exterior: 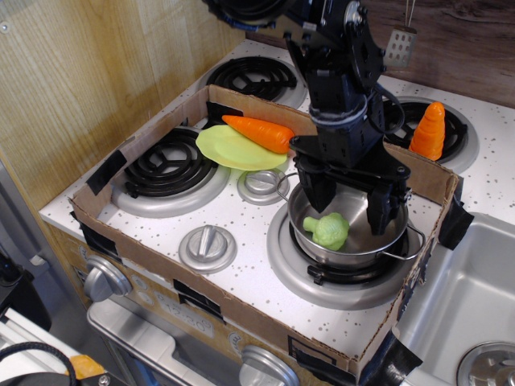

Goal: Take broccoli out of pan

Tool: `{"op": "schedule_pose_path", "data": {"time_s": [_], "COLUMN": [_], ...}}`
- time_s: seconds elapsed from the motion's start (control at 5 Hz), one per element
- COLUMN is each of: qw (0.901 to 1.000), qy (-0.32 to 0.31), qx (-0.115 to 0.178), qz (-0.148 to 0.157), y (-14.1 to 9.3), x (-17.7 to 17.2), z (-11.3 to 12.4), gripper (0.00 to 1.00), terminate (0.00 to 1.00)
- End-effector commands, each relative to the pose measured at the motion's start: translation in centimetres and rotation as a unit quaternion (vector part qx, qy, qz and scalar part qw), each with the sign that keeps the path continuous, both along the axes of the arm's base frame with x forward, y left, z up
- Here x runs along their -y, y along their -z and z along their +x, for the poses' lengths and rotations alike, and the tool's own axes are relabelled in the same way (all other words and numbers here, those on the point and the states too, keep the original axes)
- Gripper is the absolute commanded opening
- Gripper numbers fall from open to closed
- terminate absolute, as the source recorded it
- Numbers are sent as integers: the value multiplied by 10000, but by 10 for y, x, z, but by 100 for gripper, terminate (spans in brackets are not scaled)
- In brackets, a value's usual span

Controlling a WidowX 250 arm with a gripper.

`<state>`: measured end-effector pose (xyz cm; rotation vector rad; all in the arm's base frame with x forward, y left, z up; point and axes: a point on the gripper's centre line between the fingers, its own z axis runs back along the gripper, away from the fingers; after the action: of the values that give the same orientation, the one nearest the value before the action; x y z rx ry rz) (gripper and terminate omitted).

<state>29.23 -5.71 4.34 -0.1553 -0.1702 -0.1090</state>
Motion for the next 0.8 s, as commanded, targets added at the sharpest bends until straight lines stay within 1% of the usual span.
{"op": "schedule_pose_path", "data": {"time_s": [0.0, 0.2, 0.4, 0.6], "qw": [9989, 9962, 9919, 9912], "qy": [-39, -36, 64, 55], "qx": [411, 590, 839, 863], "qz": [240, 641, 953, 1003], "y": [6, 6, 10, 11], "x": [-4, -3, 1, 3], "z": [4, 5, 4, 0], "gripper": [100, 100, 100, 0], "terminate": [0, 0, 0, 0]}}
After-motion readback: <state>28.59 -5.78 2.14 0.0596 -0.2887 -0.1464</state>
